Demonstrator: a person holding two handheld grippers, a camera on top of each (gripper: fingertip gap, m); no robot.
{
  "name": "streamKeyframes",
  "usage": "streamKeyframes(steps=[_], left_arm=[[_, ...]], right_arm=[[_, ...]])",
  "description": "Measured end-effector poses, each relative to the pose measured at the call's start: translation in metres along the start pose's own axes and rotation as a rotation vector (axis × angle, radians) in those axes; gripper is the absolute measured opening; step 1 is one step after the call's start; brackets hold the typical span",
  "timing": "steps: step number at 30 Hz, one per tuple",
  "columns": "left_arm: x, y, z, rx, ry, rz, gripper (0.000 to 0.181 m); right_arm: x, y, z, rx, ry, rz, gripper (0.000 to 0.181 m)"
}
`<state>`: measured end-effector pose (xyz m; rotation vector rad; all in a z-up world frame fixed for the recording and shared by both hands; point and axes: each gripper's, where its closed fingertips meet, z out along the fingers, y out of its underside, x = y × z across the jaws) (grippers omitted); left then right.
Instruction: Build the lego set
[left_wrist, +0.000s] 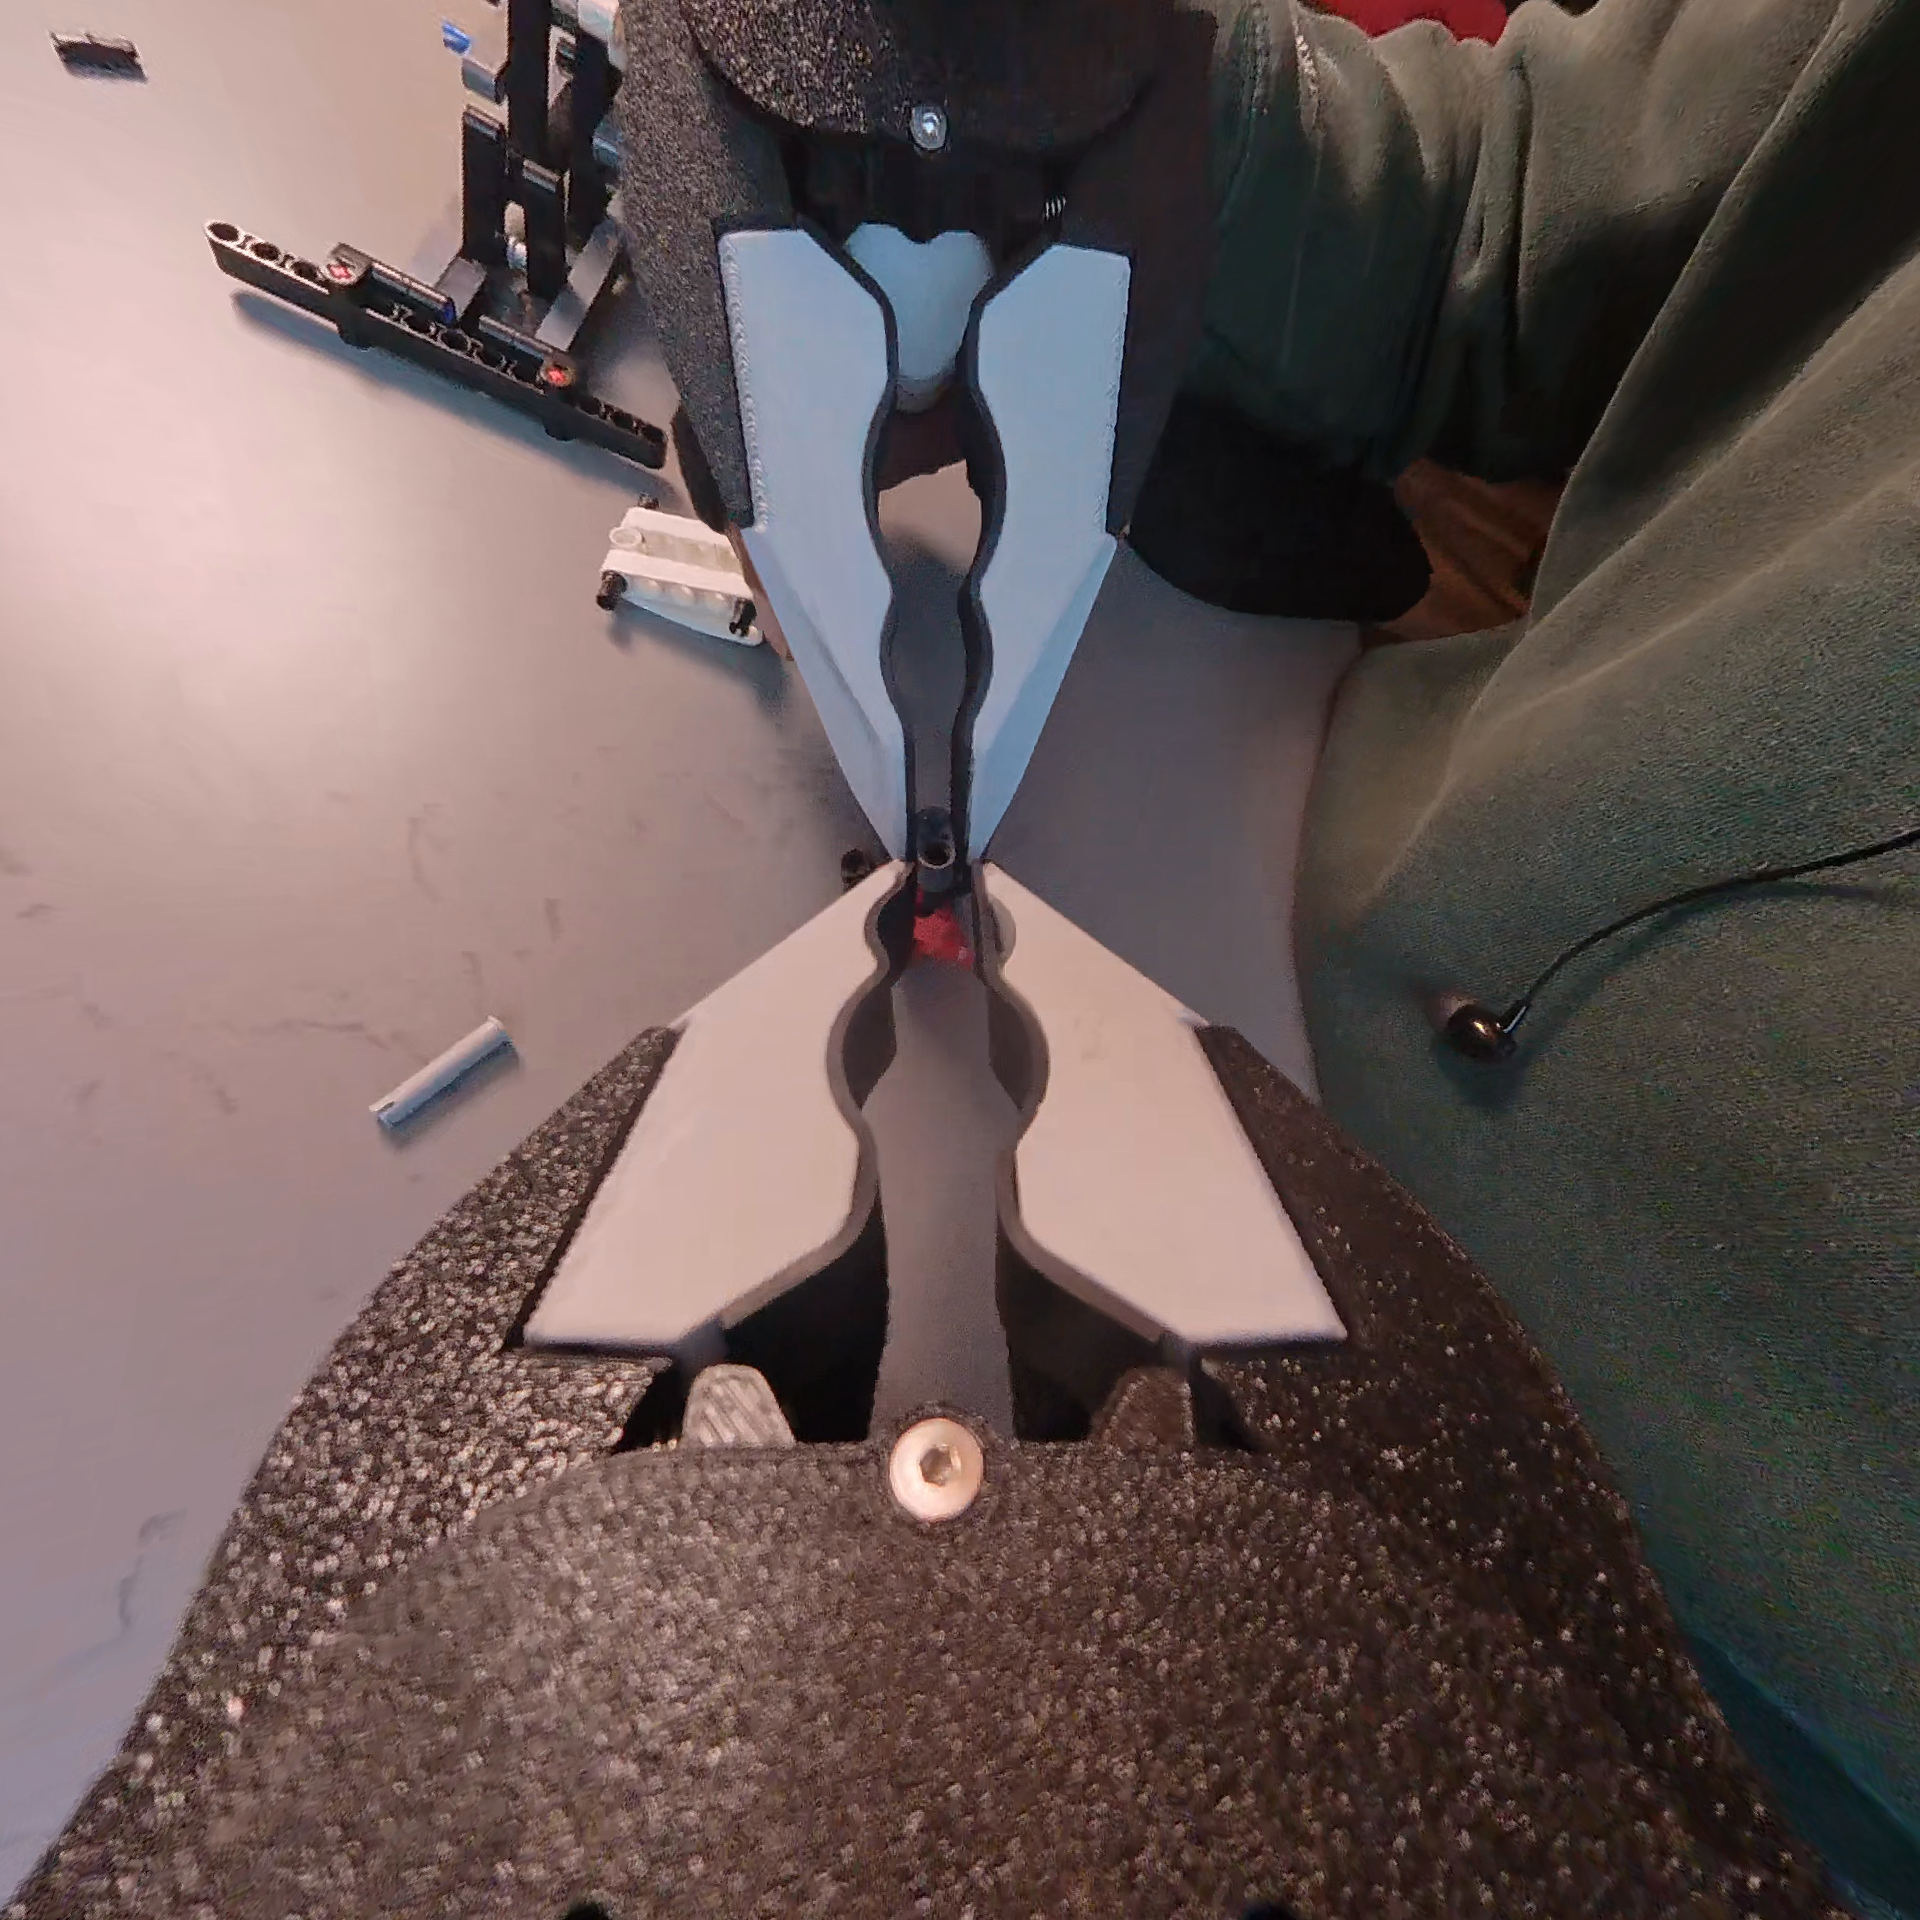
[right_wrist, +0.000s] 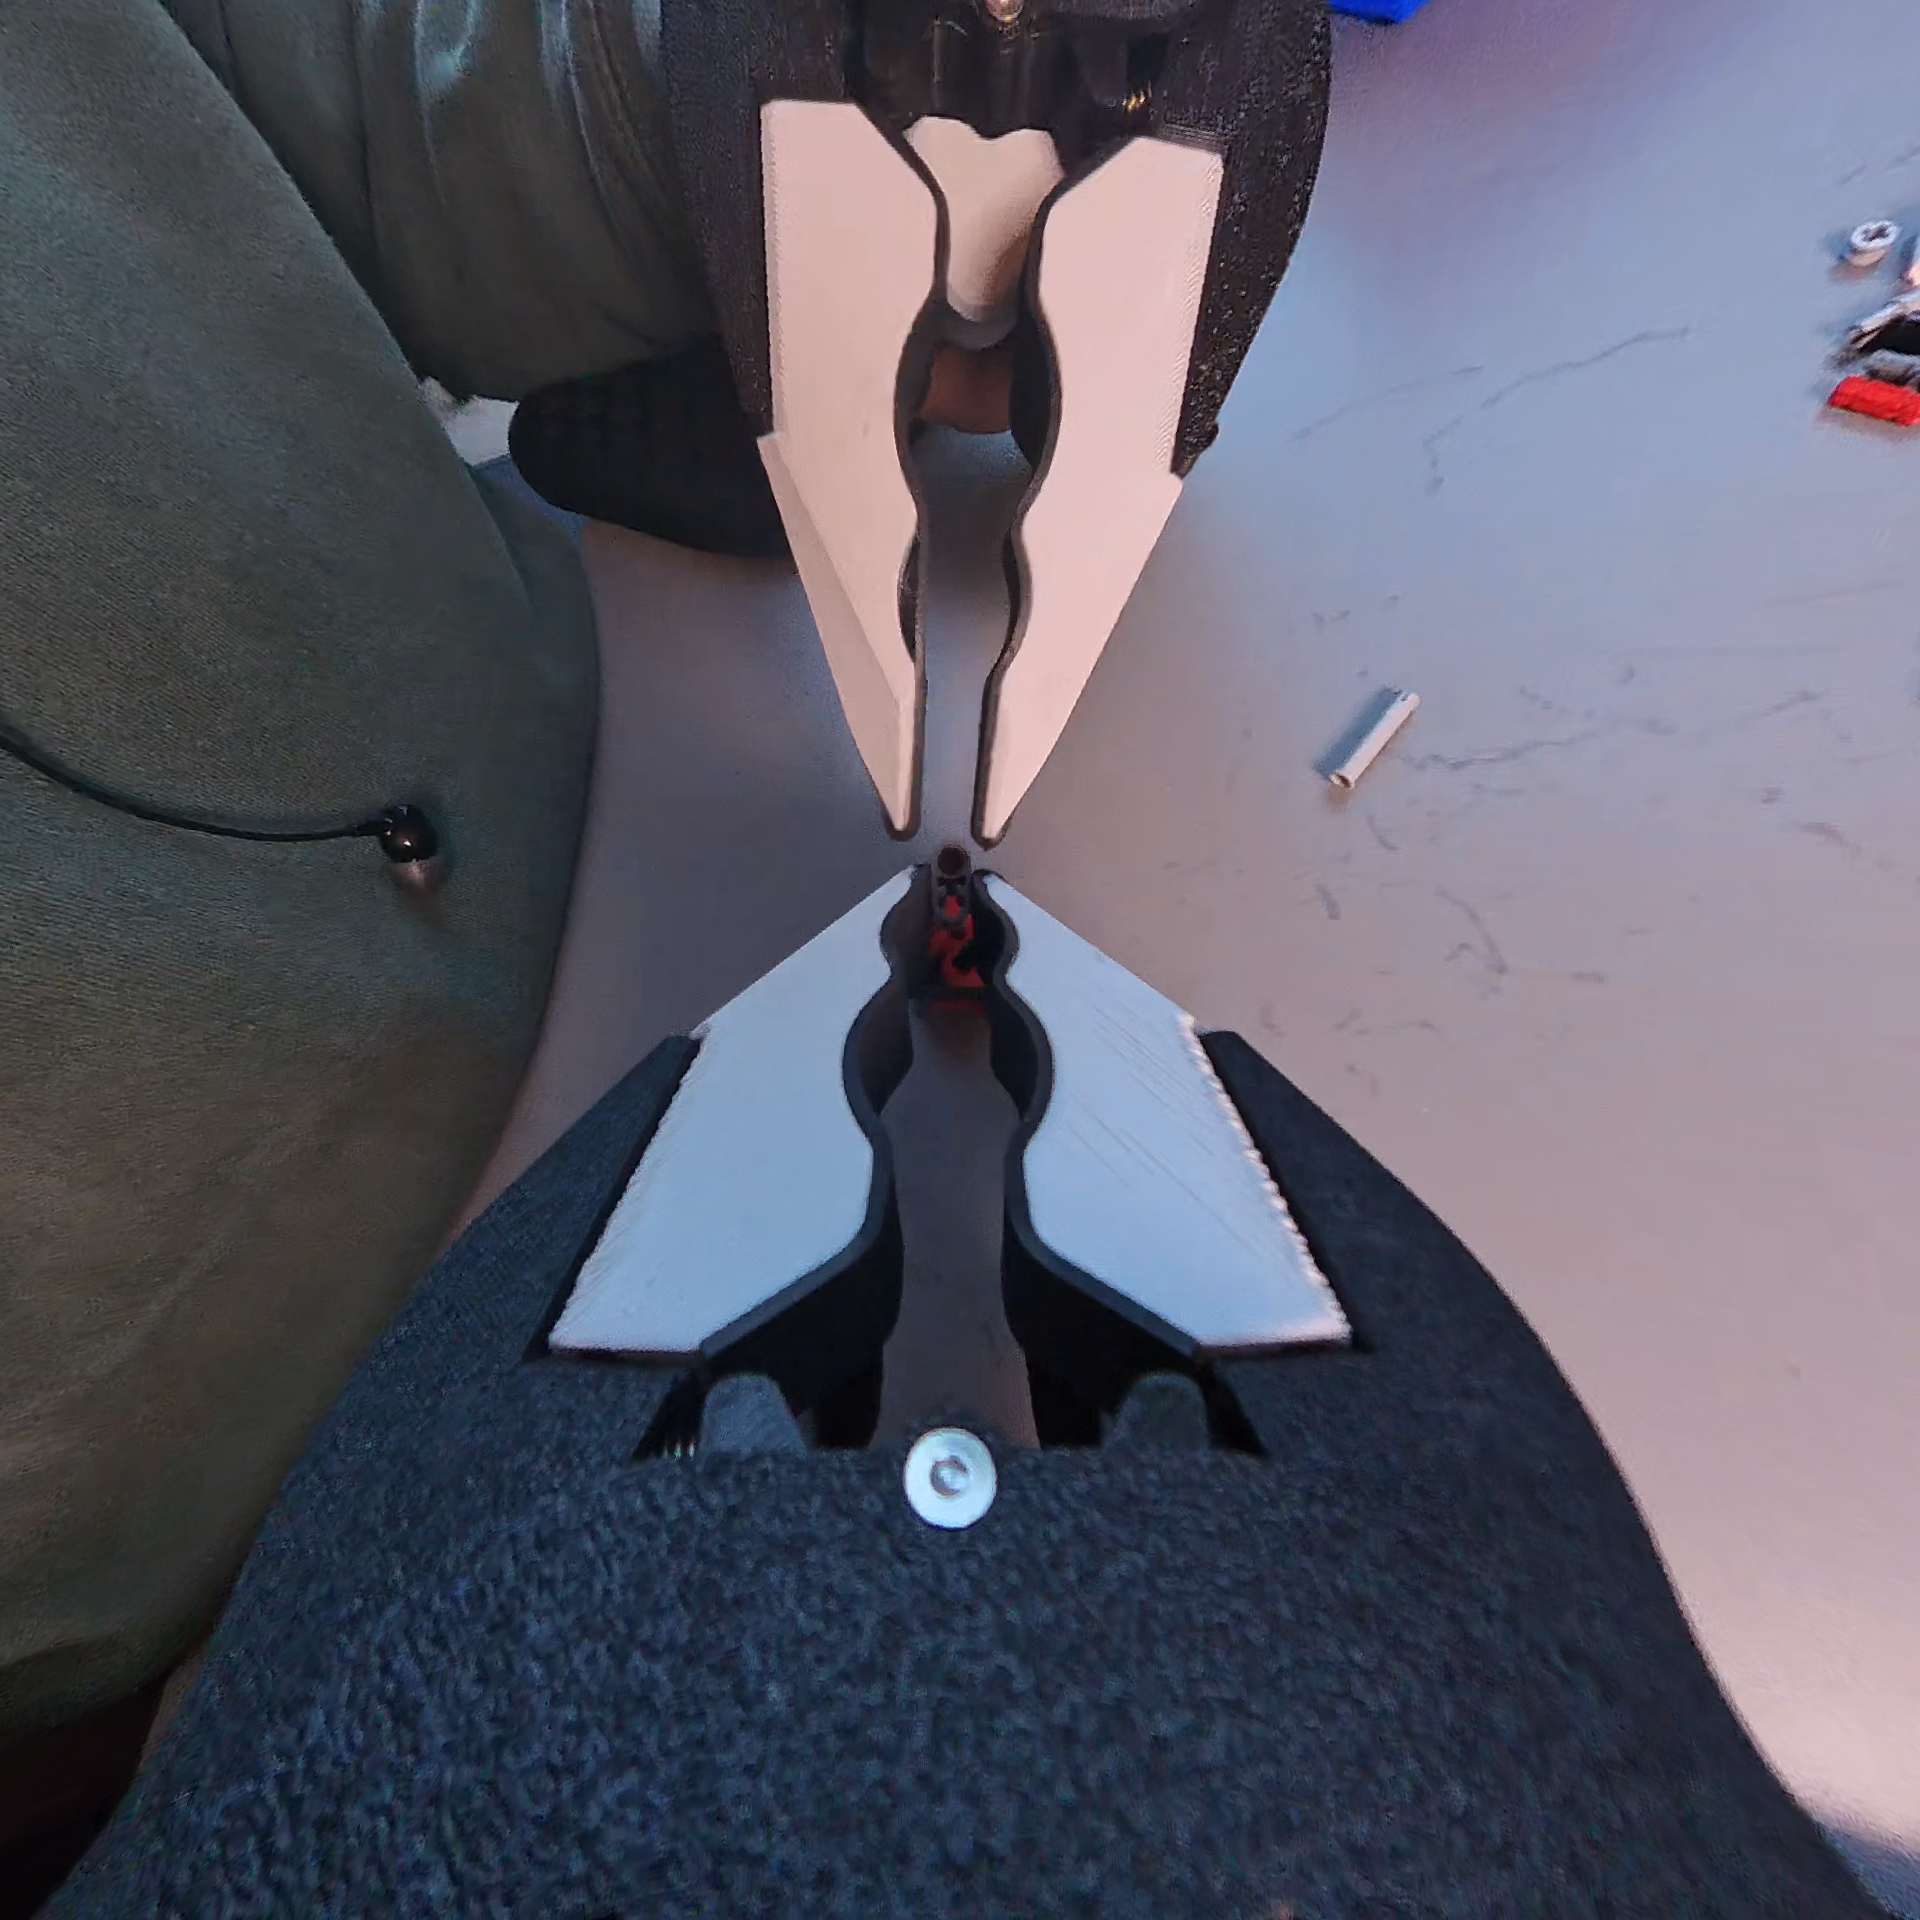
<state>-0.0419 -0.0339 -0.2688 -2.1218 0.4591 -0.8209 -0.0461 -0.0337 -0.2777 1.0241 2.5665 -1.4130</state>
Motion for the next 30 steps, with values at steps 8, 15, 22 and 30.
streamKeyframes(steps=[8,15,22,30], left_arm=[[-0.005,0.006,0.007,-0.032,0.001,-0.038,0.008],[-0.003,0.007,0.009,-0.043,0.008,-0.051,0.009],[-0.005,0.003,0.008,-0.017,0.001,-0.094,0.006],[-0.007,0.010,0.010,-0.041,0.028,-0.209,0.005]], right_arm=[[0.000,0.006,0.002,-0.018,-0.045,0.012,0.006],[-0.001,0.006,0.002,-0.023,-0.043,0.005,0.006],[0.001,0.004,-0.001,0.001,0.011,-0.018,0.013],[0.000,0.016,-0.006,0.018,0.173,-0.171,0.036]])
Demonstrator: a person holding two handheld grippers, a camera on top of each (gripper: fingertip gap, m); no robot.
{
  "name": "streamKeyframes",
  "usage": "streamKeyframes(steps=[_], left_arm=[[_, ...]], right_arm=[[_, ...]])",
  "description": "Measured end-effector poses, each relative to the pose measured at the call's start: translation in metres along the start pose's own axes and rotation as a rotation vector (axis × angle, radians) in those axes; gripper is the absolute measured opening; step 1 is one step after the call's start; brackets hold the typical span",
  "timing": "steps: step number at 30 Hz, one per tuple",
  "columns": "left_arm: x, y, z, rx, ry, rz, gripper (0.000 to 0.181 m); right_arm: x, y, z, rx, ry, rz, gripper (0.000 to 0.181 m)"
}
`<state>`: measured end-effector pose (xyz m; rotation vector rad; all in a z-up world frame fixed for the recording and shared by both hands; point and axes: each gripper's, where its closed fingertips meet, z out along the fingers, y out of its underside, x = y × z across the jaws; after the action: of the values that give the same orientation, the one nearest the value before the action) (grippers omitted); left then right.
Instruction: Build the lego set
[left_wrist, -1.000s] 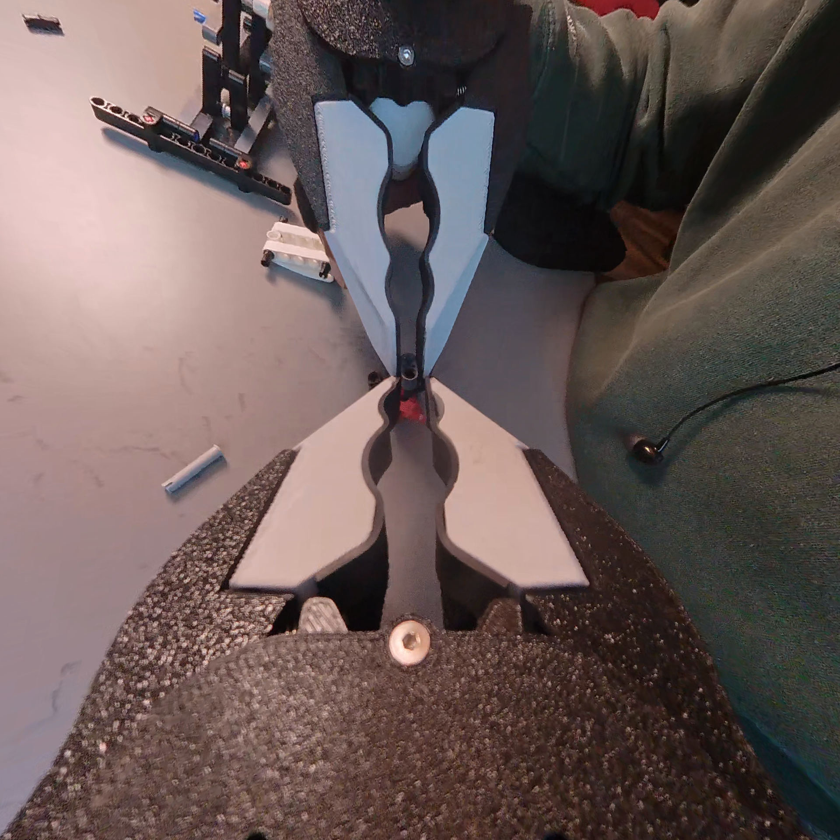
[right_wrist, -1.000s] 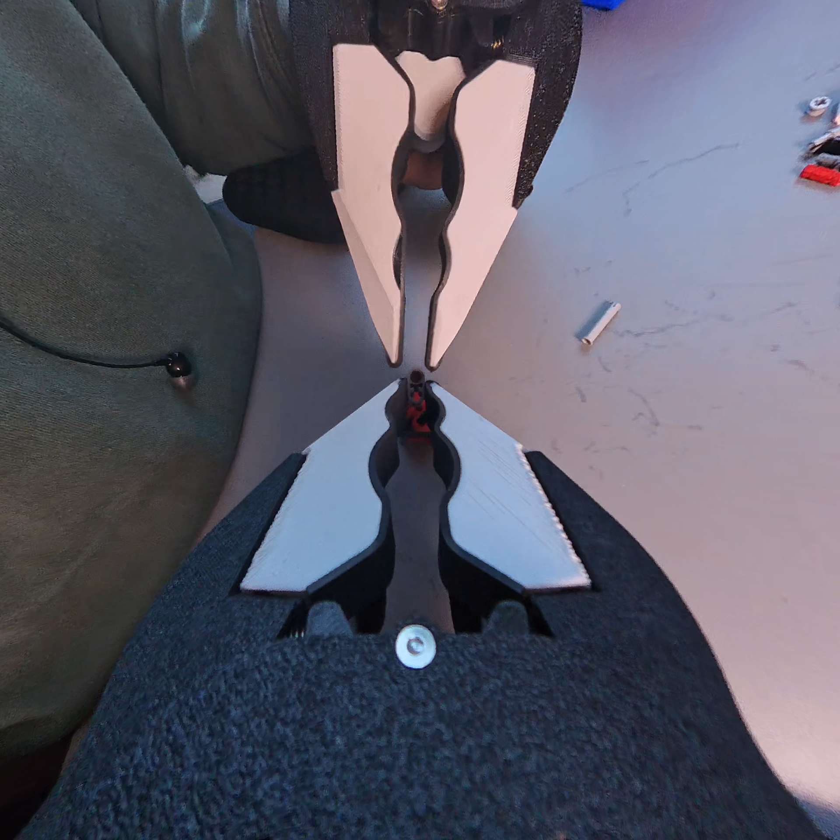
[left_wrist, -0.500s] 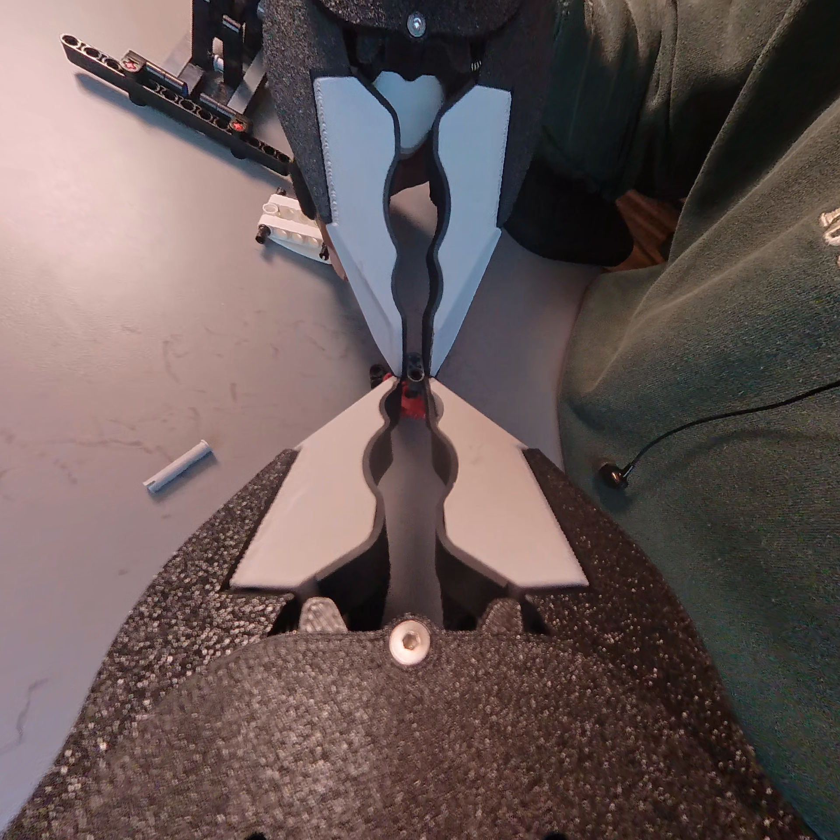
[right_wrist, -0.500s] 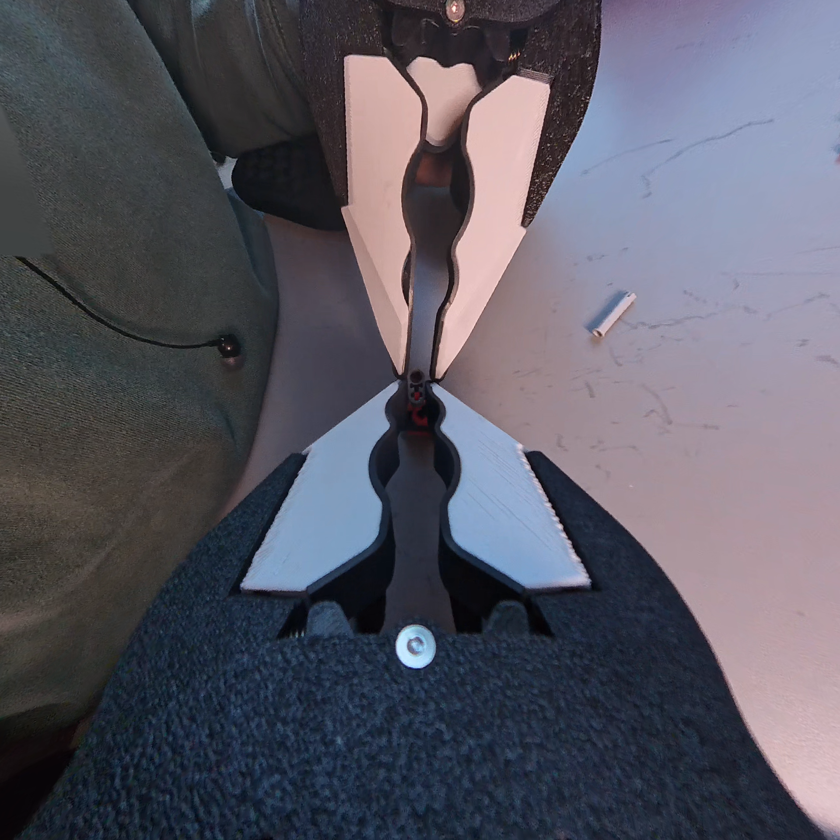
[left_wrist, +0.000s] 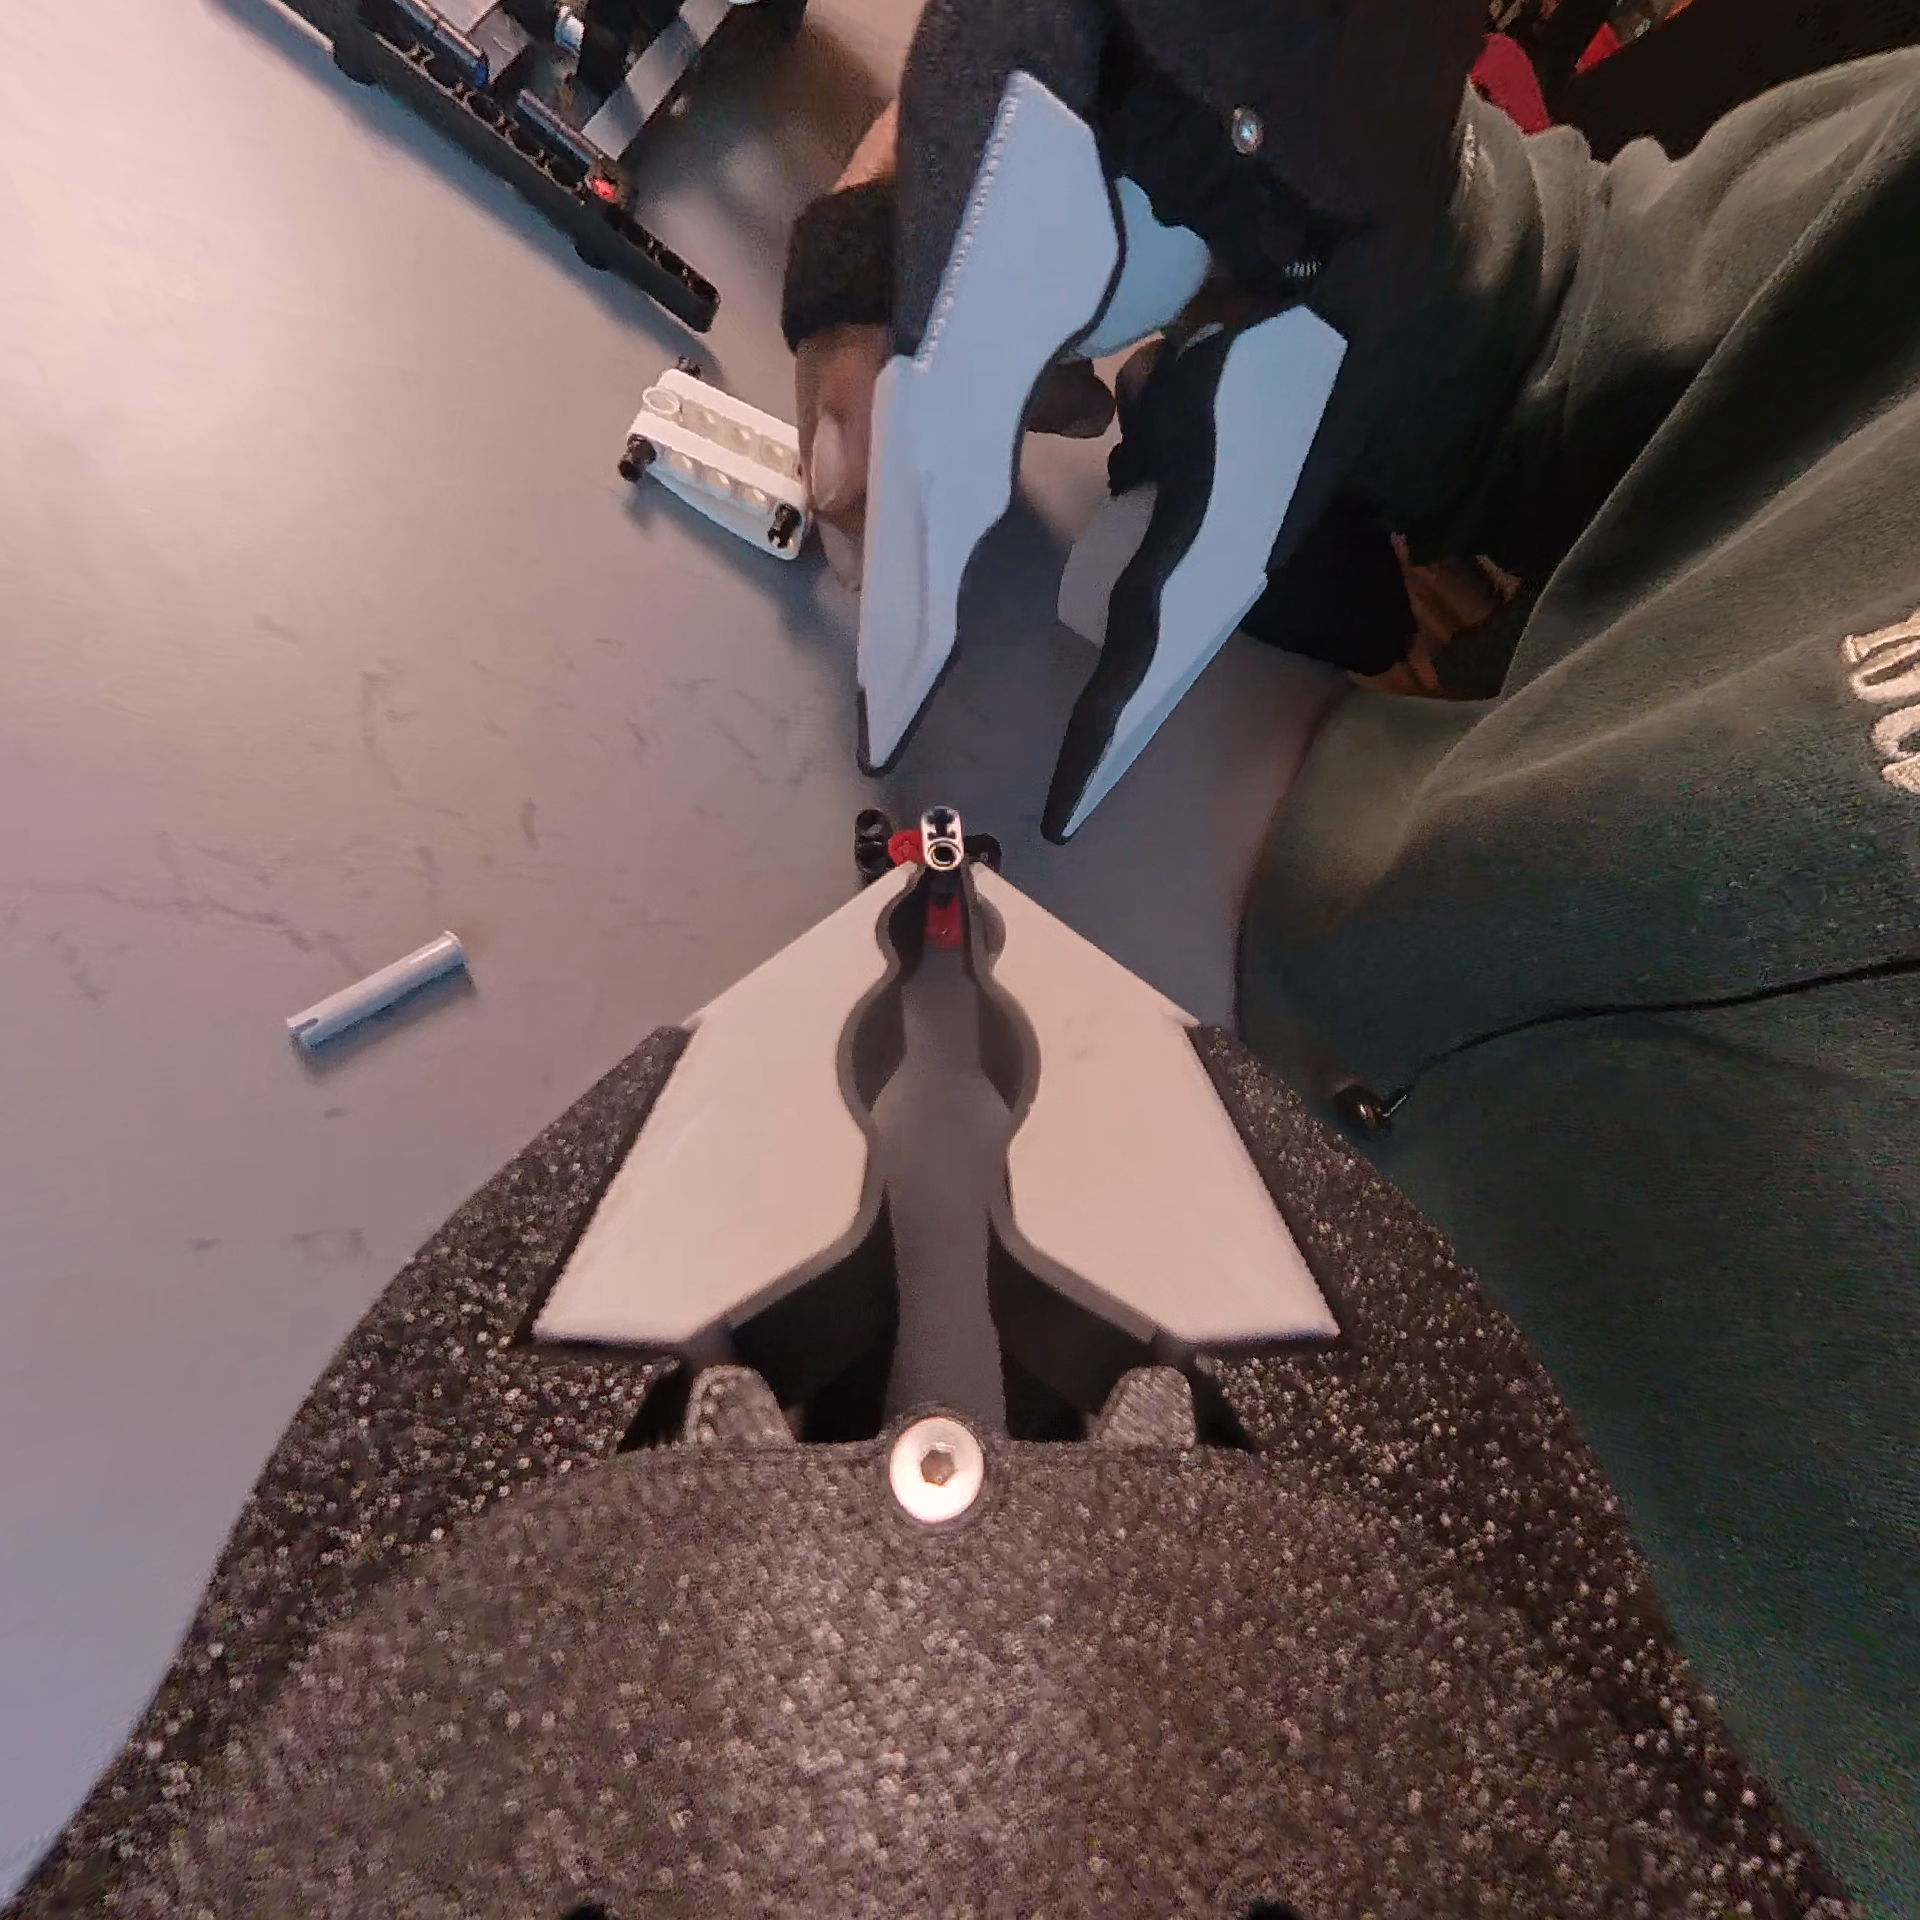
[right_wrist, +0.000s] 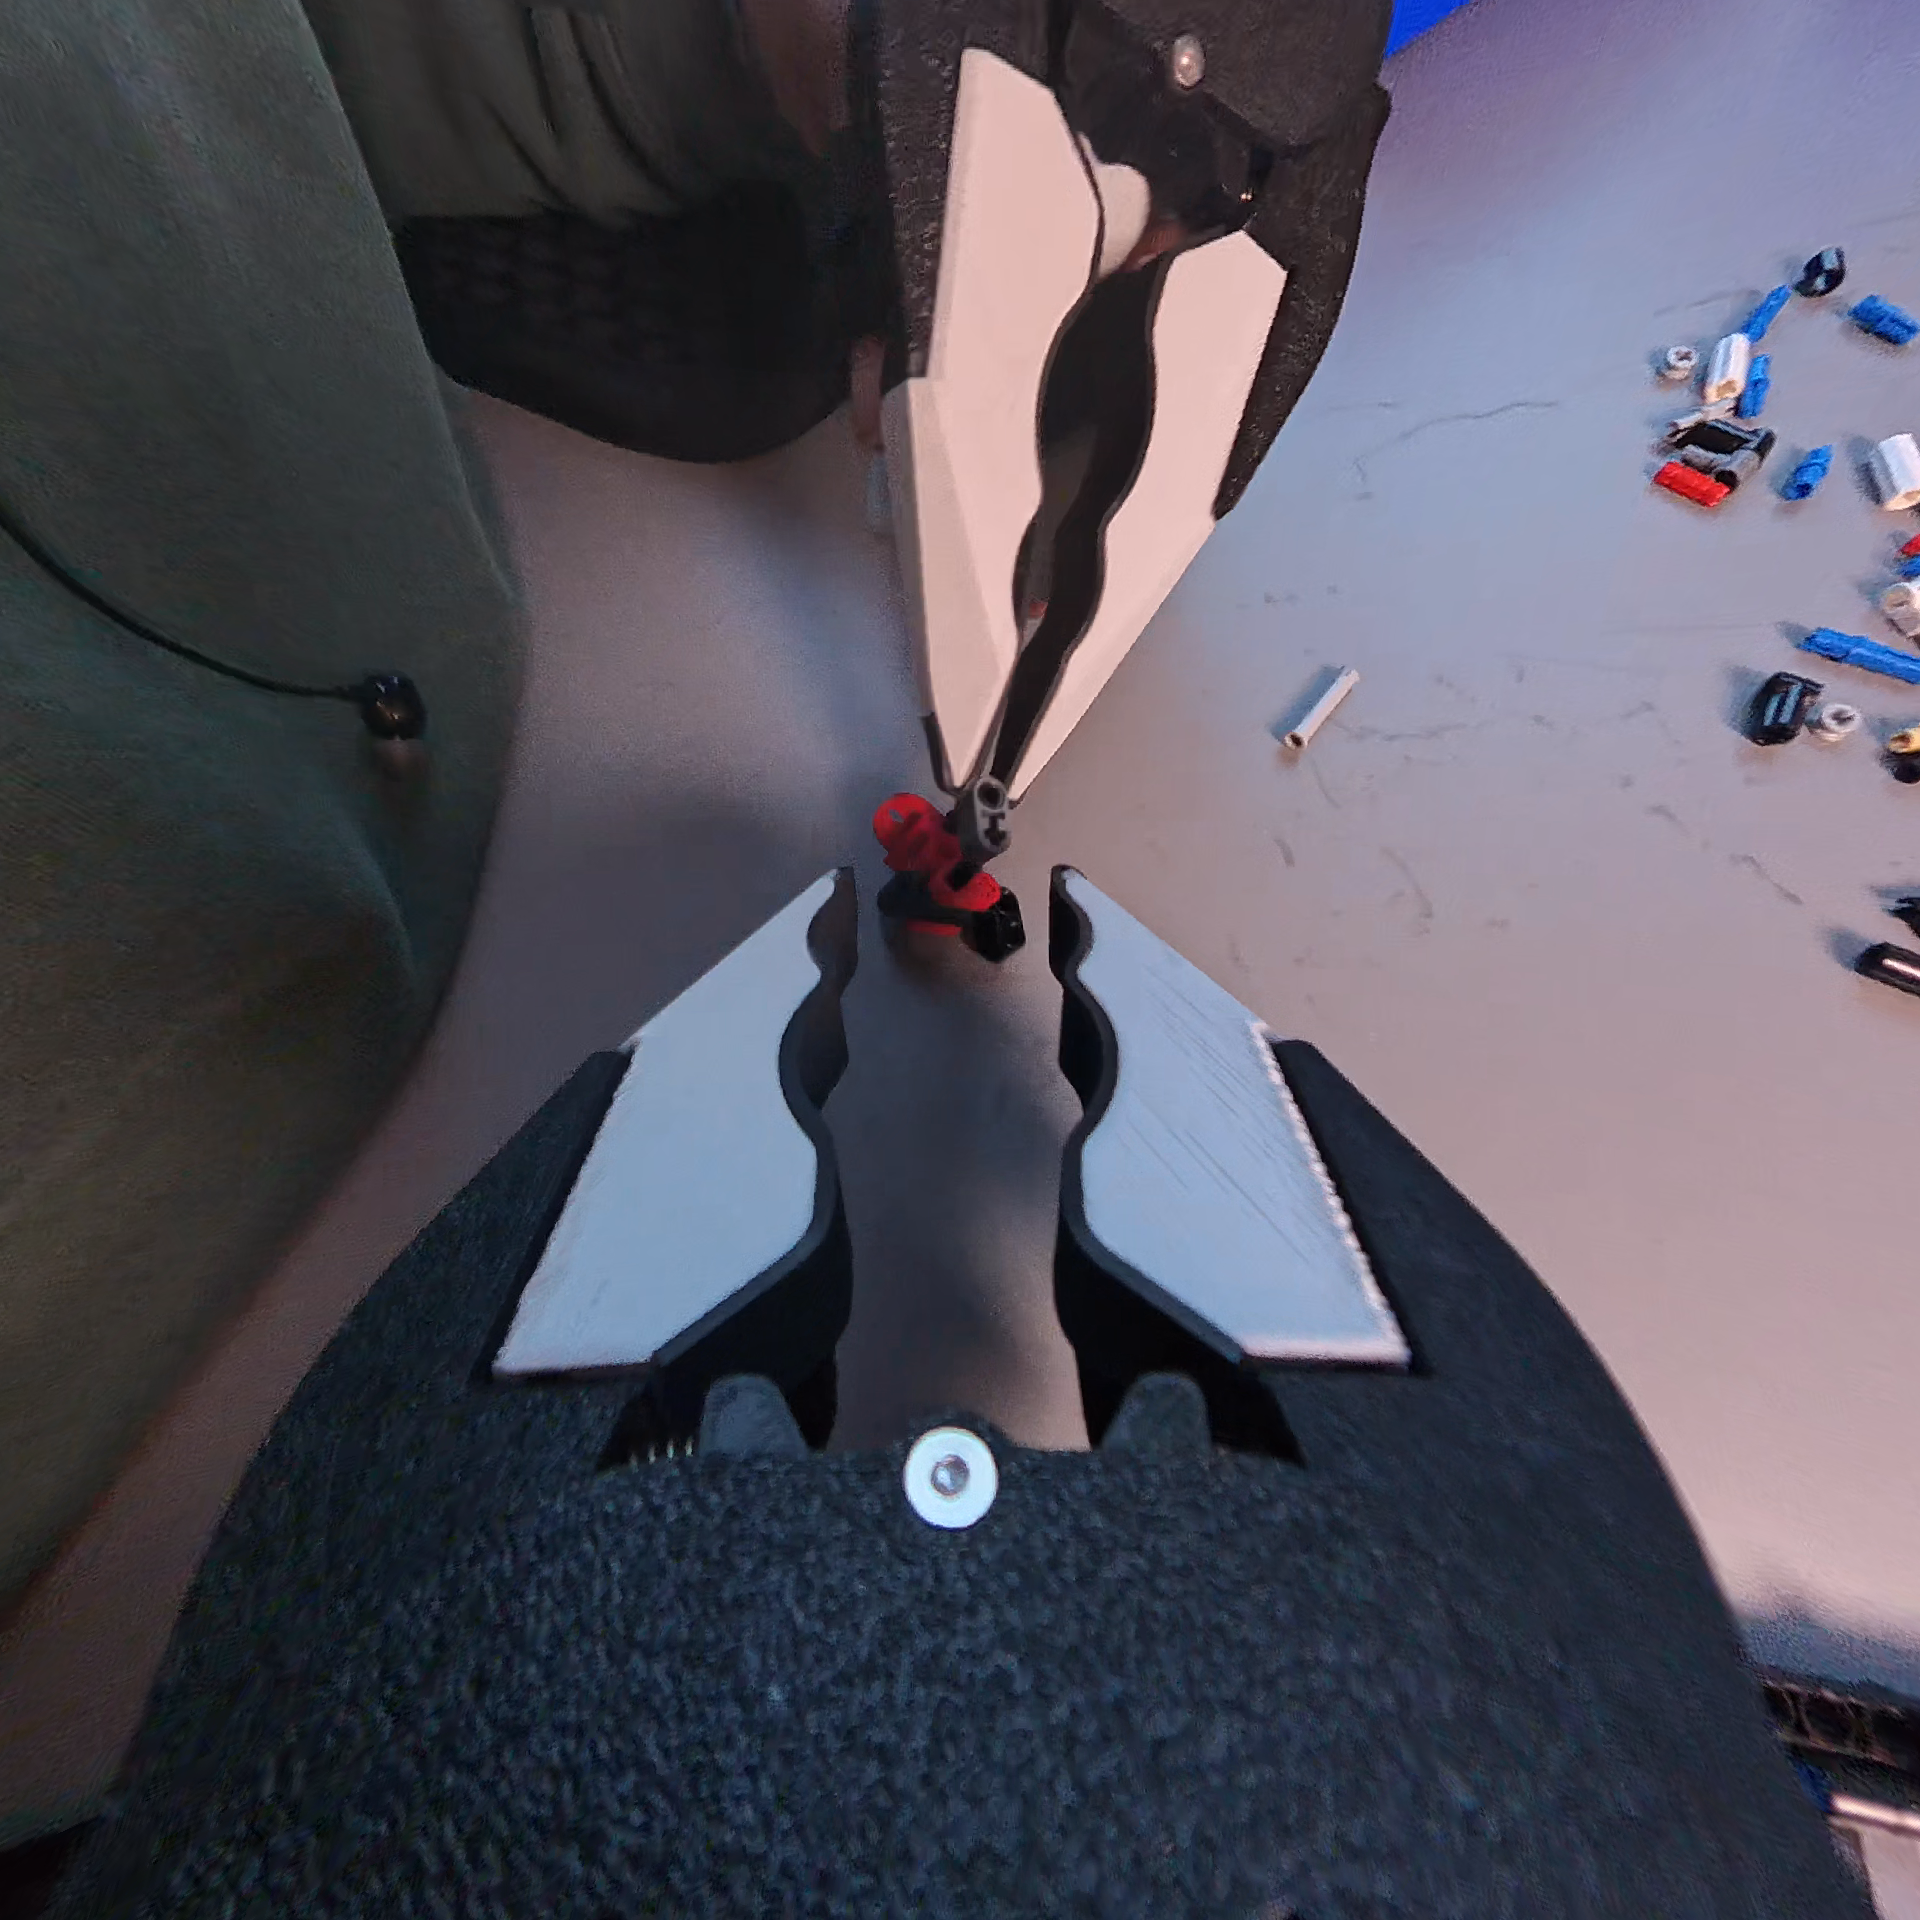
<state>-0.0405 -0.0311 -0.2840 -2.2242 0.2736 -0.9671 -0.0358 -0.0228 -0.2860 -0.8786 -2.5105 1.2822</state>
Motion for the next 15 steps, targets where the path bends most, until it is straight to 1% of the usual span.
streamKeyframes(steps=[3,7,11,15], left_arm=[[-0.002,0.000,0.000,0.012,0.032,-0.088,0.005],[-0.002,-0.001,0.002,0.026,0.088,-0.179,0.005],[0.000,-0.004,0.003,0.042,0.120,-0.216,0.005],[0.001,-0.001,0.005,0.025,0.120,-0.218,0.005]], right_arm=[[-0.001,0.008,0.005,-0.034,0.068,-0.100,0.039],[0.000,0.010,0.014,-0.044,0.111,-0.164,0.039],[0.001,0.005,0.011,-0.011,0.142,-0.207,0.032],[0.000,0.005,0.011,-0.008,0.179,-0.248,0.033]])
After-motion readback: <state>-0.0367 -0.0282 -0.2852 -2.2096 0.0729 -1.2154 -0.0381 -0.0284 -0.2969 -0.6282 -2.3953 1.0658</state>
